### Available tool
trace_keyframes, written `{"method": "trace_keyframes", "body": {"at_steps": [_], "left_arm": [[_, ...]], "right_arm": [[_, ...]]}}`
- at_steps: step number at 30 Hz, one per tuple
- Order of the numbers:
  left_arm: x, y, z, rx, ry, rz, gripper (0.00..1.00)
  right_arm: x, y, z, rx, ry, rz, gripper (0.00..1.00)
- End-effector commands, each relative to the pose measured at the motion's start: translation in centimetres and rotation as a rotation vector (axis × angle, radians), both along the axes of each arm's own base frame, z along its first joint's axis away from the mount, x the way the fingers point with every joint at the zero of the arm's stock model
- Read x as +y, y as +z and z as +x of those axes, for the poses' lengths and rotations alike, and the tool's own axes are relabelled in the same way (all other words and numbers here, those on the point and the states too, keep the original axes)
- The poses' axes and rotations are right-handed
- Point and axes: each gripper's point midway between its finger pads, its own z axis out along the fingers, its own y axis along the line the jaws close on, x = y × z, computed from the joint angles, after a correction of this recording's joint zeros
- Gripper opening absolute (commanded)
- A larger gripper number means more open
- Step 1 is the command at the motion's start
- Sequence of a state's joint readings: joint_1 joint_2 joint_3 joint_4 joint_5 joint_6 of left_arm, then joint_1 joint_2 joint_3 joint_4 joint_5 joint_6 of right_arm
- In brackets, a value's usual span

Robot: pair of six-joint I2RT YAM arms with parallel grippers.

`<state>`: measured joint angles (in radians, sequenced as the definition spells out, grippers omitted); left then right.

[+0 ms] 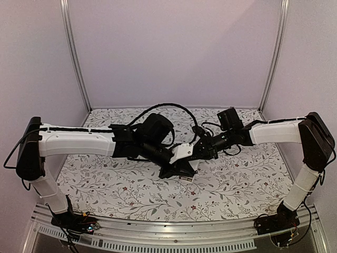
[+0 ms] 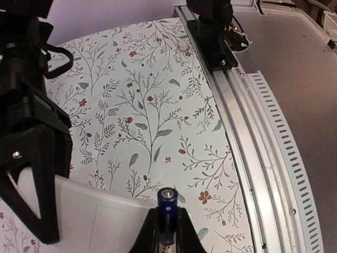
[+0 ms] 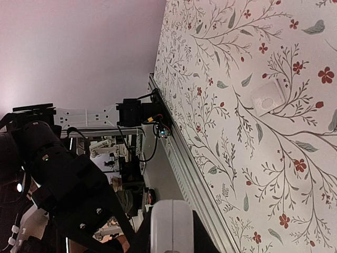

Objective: Load the batteries into the remote control
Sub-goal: Place the battery in the battery compartment.

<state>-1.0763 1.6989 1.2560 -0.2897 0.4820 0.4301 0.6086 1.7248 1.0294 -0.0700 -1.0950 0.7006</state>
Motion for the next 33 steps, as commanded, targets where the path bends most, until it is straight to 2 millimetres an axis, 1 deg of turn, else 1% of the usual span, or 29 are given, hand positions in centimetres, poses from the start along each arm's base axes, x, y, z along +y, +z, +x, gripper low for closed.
{"method": "trace_keyframes", "body": {"at_steps": [1, 7, 22, 33], "left_arm": [[-0.6, -0.7, -0.2, -0.028, -0.020, 0.014, 0.01], [-0.3, -1.5, 0.5, -0.058, 0.003, 0.045, 0.01], [1.6, -3.4, 1.6, -0.139, 0.027, 0.153, 0.01], [3.1, -5.4, 2.1, -0.174, 0.037, 0.254, 0.02]], "right_arm": [[0.5, 0.5, -0.2, 0.018, 0.019, 0.033, 0.00], [0.7, 0.9, 0.0, 0.012, 0.016, 0.055, 0.00], [0.7, 0.3, -0.5, 0.033, 0.021, 0.048, 0.00], [0.7, 0.6, -0.7, 0.032, 0.026, 0.054, 0.00]]}}
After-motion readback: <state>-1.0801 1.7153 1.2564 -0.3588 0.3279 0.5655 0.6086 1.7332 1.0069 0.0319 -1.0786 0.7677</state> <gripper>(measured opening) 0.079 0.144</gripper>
